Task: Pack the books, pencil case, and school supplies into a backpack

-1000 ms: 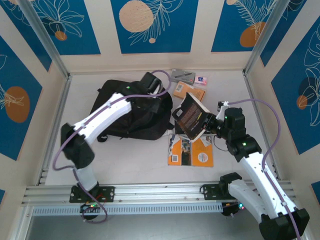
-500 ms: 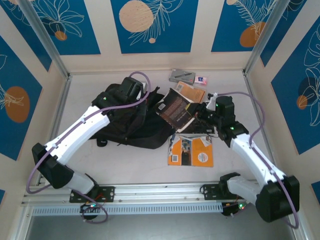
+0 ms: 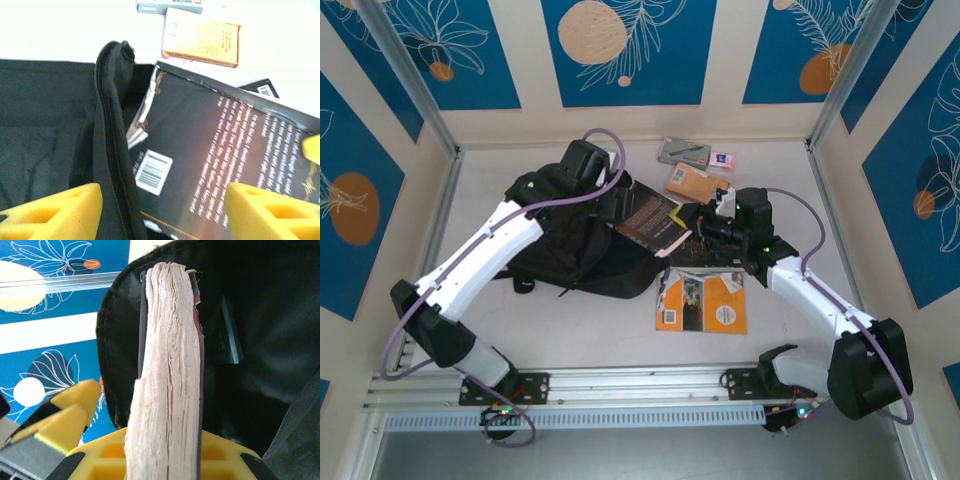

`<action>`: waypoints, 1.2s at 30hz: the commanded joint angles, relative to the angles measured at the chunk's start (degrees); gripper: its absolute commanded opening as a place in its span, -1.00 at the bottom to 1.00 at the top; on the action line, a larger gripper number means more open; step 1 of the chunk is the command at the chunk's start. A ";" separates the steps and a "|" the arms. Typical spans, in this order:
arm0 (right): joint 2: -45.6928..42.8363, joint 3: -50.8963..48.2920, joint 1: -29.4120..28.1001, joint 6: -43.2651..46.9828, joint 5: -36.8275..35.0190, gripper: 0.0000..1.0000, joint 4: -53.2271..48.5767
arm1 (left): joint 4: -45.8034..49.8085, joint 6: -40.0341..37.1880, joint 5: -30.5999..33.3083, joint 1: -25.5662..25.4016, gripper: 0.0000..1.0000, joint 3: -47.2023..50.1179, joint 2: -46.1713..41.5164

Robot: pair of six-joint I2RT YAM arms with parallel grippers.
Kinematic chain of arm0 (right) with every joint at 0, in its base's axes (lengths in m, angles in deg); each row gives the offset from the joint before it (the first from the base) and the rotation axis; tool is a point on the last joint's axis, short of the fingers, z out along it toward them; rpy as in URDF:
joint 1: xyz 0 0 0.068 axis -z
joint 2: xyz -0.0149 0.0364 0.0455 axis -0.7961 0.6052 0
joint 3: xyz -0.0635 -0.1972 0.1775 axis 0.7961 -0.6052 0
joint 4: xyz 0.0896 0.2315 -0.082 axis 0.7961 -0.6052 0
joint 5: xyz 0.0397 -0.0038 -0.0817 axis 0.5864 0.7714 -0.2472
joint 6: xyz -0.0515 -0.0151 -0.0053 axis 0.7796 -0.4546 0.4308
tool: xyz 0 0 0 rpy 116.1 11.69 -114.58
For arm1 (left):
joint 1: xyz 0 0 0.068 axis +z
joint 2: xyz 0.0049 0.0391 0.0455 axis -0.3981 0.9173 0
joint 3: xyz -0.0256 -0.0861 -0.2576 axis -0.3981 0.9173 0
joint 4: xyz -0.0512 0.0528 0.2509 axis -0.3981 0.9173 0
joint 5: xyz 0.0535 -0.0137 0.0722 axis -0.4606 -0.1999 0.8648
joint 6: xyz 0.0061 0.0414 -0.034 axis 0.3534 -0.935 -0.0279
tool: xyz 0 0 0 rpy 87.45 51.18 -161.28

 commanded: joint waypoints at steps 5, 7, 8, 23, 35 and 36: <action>-2.56 -0.18 -0.15 -0.52 2.98 -1.00 3.63 | 3.94 -0.81 0.53 3.51 0.31 -2.52 5.18; -2.61 -0.45 0.00 -0.49 3.33 -1.00 3.59 | 3.36 -0.78 -0.24 3.87 0.28 -2.23 5.82; -2.64 -0.53 0.09 -0.63 3.37 -1.00 3.60 | 3.55 -0.78 -0.38 4.03 0.27 -2.46 6.44; -6.63 -1.91 1.64 10.97 2.22 -1.00 -7.52 | 2.49 0.24 -3.27 9.41 -1.00 -5.34 1.10; 4.91 3.33 -4.23 11.62 3.73 -1.00 -4.52 | 0.74 0.16 -4.18 10.24 -1.00 -5.54 -5.71; 6.29 4.65 -4.76 11.66 3.95 -1.00 -4.40 | 0.73 -0.02 -4.56 10.26 -1.00 -5.65 -5.73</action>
